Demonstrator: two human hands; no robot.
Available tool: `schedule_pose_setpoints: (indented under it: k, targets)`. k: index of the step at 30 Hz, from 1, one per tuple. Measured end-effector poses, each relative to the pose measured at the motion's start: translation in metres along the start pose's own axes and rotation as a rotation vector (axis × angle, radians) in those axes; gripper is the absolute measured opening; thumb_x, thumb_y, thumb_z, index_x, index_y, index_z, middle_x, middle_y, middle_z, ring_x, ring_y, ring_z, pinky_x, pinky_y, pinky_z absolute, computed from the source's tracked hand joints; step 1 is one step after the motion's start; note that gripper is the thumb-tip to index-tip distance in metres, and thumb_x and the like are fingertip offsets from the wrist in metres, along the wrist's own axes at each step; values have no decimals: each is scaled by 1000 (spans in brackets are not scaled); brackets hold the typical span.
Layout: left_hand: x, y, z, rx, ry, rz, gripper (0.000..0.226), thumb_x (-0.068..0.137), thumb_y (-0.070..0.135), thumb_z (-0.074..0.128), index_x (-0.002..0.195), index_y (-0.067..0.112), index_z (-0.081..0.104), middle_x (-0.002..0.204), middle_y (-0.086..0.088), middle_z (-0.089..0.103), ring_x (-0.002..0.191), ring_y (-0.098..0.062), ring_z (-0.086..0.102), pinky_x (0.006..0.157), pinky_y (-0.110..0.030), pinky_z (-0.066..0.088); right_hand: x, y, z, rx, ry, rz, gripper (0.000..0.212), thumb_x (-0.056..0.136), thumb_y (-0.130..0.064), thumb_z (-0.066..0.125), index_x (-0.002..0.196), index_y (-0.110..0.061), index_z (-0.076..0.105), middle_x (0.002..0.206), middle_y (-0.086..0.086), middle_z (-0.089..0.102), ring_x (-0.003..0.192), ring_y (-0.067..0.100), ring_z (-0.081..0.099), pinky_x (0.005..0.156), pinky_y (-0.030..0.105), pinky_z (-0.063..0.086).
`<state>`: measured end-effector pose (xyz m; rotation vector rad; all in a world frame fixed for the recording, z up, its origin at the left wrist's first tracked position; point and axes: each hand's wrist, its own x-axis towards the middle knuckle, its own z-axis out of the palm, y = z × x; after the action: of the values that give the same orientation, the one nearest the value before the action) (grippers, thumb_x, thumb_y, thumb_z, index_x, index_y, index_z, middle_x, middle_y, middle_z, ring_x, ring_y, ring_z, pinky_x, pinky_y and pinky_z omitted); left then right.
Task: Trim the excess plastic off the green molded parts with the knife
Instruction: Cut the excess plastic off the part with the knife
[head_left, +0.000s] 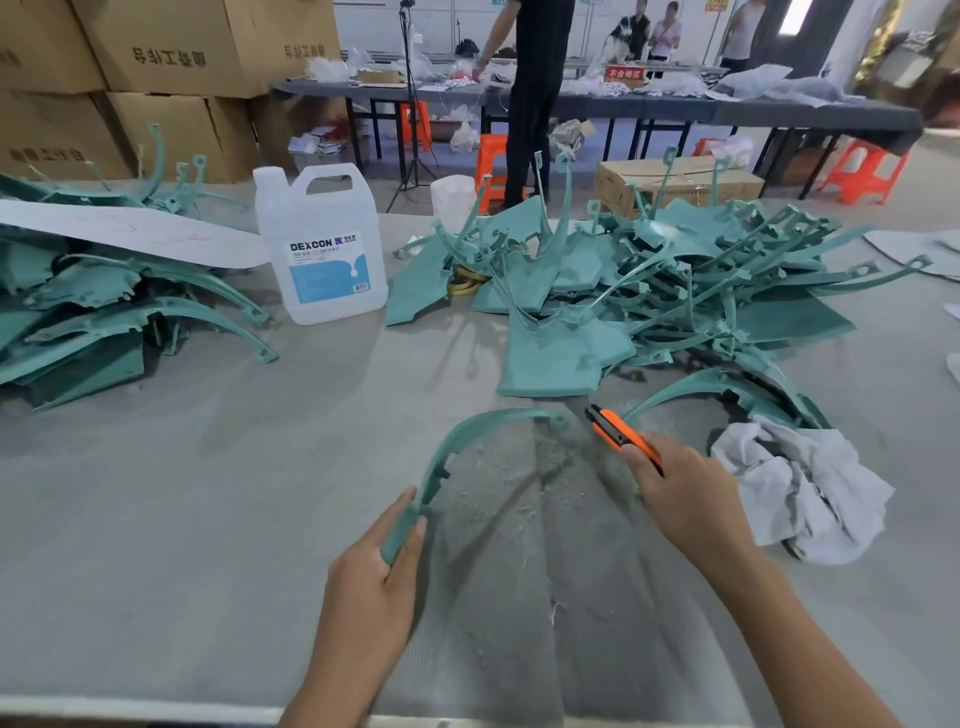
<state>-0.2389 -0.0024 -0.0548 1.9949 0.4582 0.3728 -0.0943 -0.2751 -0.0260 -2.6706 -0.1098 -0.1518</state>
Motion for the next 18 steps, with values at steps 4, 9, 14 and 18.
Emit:
schedule_pose_setpoints:
  k: [4,9,14,18]
  targets:
    - [12,-3,-10,-158,124,-152,15,85,43,74,97,37,66,85,13,74,76,-2,69,71,-29,55,-25,-7,4,221,58,-11,22,102,-48,47,111,-35,61,69,-8,65,64,13,59,59,36,45]
    - [14,-2,-21,-354,172,-262,72,83,21,81,128,37,27,114,2,61,93,-11,68,83,-41,56,-51,0,6,375,136,10,14,100,-48,48,108,-43,57,71,-14,66,66,2,61,56,30,44]
    - [6,0,-32,-469,135,-356,70,81,14,82,124,35,31,117,0,62,90,-20,70,62,-39,59,-69,23,7,431,127,126,8,99,-46,53,105,-47,57,80,-24,68,65,4,62,61,33,46]
    - [-1,-8,-41,-384,50,-376,68,79,10,82,121,32,32,122,-7,62,92,-22,70,73,-44,58,-83,36,3,490,107,217,8,98,-48,56,104,-48,61,75,-15,70,55,9,63,55,35,52]
